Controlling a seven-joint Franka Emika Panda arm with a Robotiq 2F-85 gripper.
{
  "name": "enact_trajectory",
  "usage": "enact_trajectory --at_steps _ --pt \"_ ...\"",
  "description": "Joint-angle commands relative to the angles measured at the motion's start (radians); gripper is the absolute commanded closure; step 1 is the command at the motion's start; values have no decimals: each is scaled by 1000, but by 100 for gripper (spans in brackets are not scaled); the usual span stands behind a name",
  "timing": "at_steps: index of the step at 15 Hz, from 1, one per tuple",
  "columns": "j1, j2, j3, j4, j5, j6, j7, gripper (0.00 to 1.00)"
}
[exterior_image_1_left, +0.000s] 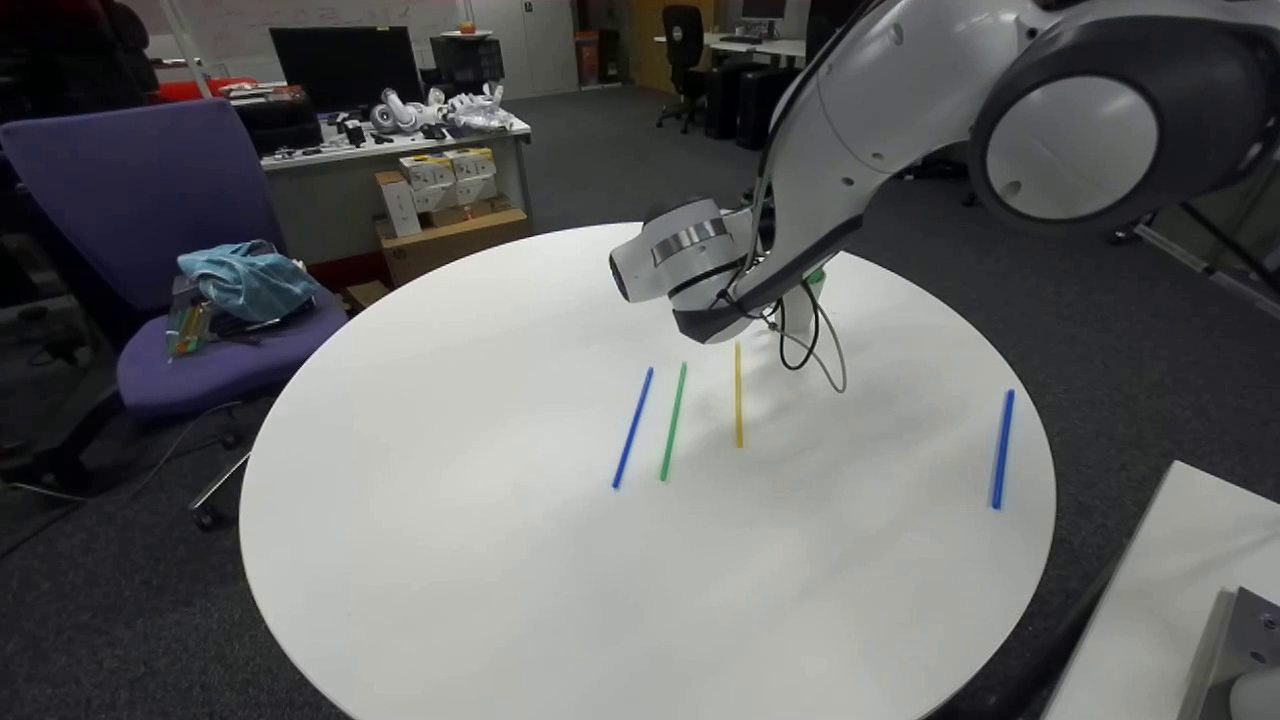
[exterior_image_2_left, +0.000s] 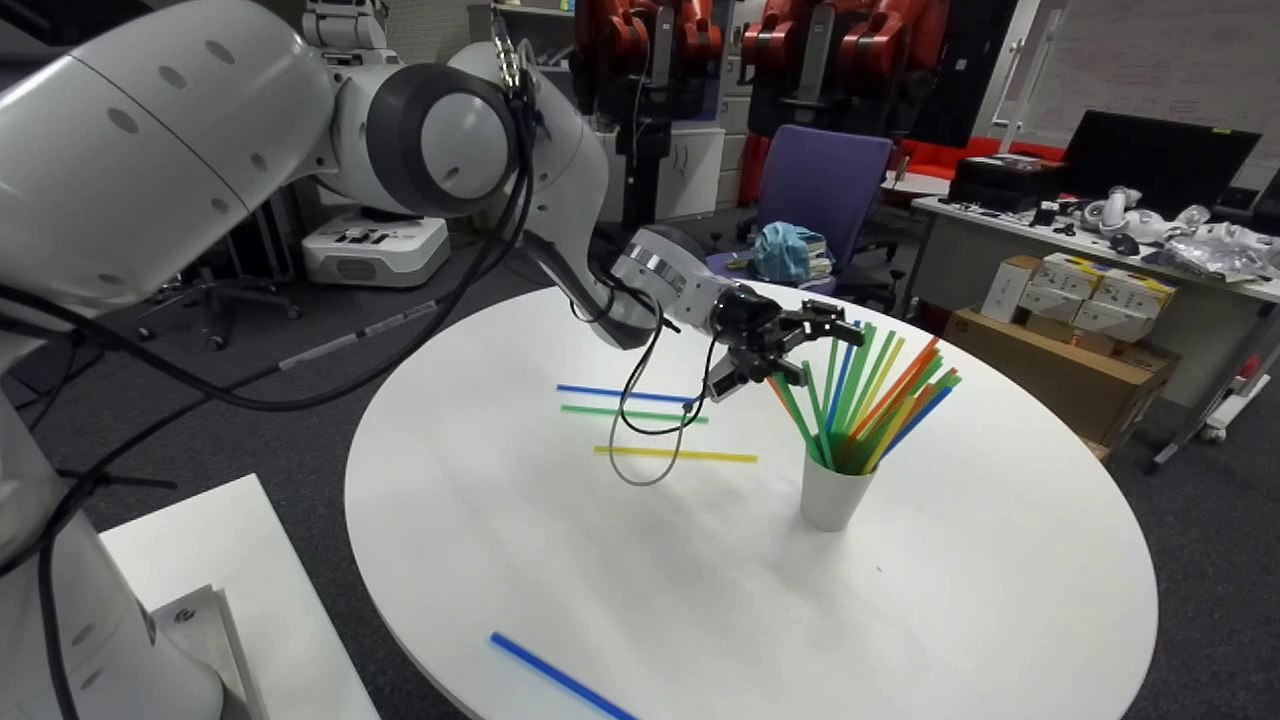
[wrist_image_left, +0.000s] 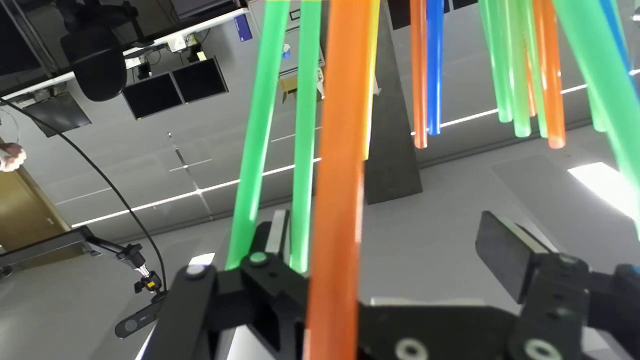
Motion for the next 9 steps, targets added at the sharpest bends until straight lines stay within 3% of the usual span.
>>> enact_trajectory --at_steps 1,7,9 --pt "-7 -46 10 1 3 -4 -28 0" --pt "-24 -109 20 3 23 12 -54 0" --pt "-50 -177 54 -35 63 74 -120 0"
